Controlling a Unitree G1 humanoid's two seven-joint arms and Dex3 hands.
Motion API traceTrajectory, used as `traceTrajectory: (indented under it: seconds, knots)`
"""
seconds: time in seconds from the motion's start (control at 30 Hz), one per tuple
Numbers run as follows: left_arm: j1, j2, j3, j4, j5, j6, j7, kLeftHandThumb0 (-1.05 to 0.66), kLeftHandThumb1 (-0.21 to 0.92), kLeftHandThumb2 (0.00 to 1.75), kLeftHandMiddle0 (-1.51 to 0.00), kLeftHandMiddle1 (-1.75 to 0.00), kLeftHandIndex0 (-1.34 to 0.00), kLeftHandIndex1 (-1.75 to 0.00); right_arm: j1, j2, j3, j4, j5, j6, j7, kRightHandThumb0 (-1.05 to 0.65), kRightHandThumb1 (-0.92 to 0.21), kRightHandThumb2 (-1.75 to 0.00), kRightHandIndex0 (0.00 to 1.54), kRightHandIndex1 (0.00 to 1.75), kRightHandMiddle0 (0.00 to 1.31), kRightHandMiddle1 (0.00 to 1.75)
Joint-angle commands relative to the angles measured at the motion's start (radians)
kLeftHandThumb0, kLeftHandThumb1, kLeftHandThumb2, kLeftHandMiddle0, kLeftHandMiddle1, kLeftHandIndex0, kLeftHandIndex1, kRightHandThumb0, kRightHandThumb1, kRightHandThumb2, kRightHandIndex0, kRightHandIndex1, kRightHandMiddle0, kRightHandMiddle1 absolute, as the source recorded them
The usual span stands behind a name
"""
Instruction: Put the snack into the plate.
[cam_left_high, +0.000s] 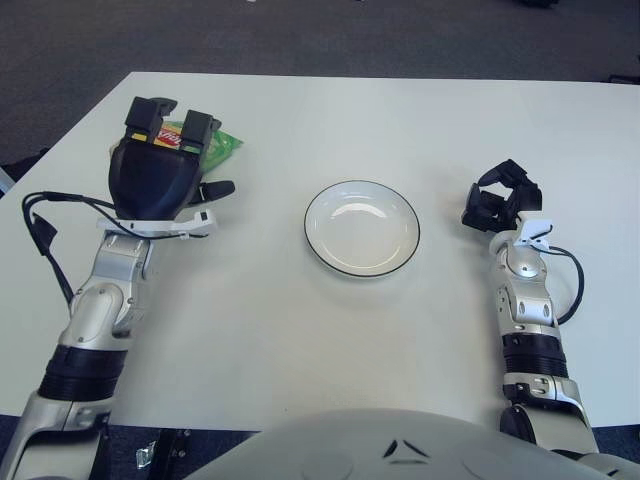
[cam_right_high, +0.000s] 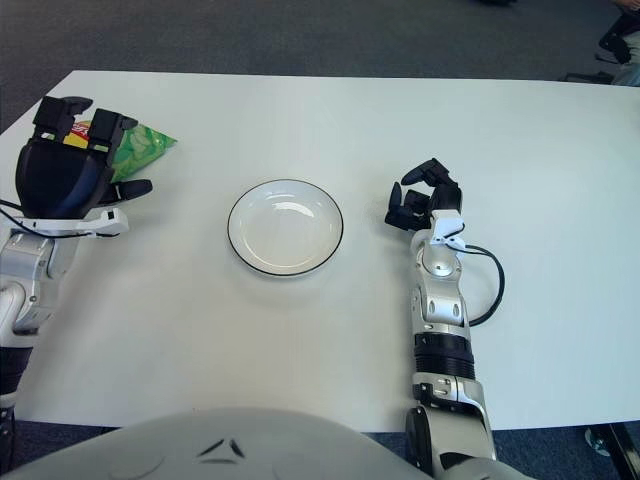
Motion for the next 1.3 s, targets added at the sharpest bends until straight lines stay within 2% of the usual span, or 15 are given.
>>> traceTrajectory:
  seconds: [0.0,0.27,0.43,0.67,0.8,0.93,1.07,1.27]
  knots:
    - [-0.064,0.027,-0.009,0.080,-0.013,0.009,0.009,-0.84,0.92,0.70,0.00,-0.68,0.00,-1.13,0.105,0.040,0.003,0.084,0.006,-0.015,0.003,-0.53,-0.20,-1.46,1.32,1.75,0.71,1.75]
    - [-0.150,0.031,-0.040,0.203,-0.034,0.023,0.021,-0.91,0.92,0.78,0.00,-0.68,0.00,-1.10,0.106,0.037,0.004,0.084,0.003,-0.015,0.009,-0.53,-0.20,-1.46,1.32,1.75,0.71,1.75]
    - [-0.172,0.032,-0.060,0.222,-0.041,0.045,0.011,-0.94,0.92,0.83,0.00,-0.57,0.00,-0.95,0.107,0.036,0.005,0.082,0.000,-0.015,0.010,-0.53,-0.21,-1.45,1.33,1.75,0.71,1.75]
    - [-0.233,0.031,-0.095,0.285,-0.053,0.093,-0.065,-0.99,0.92,0.91,0.00,-0.31,0.00,-0.63,0.109,0.036,0.007,0.079,-0.002,-0.018,0.011,-0.53,-0.21,-1.45,1.34,1.75,0.70,1.75]
    - [-0.267,0.034,-0.114,0.334,-0.055,0.115,-0.087,-1.00,0.92,0.92,0.00,-0.21,0.00,-0.52,0.111,0.038,0.009,0.077,-0.002,-0.016,0.009,-0.52,-0.21,-1.44,1.33,1.75,0.70,1.75]
    - [-0.344,0.030,-0.141,0.492,-0.079,0.129,-0.102,-1.02,0.92,0.92,0.00,-0.17,0.00,-0.47,0.112,0.038,0.011,0.074,-0.005,-0.015,0.007,-0.52,-0.22,-1.44,1.33,1.75,0.70,1.75]
    - [-0.384,0.034,-0.162,0.600,-0.110,0.121,-0.079,-1.03,0.92,0.93,-0.01,-0.17,0.00,-0.46,0.112,0.036,0.013,0.075,-0.007,-0.021,0.008,-0.52,-0.22,-1.44,1.33,1.75,0.70,1.75]
    - [-0.419,0.038,-0.193,0.680,-0.143,0.125,-0.070,-1.03,0.92,0.95,-0.01,-0.18,0.00,-0.47,0.117,0.032,0.015,0.073,-0.010,-0.031,0.009,-0.52,-0.22,-1.43,1.33,1.75,0.69,1.75]
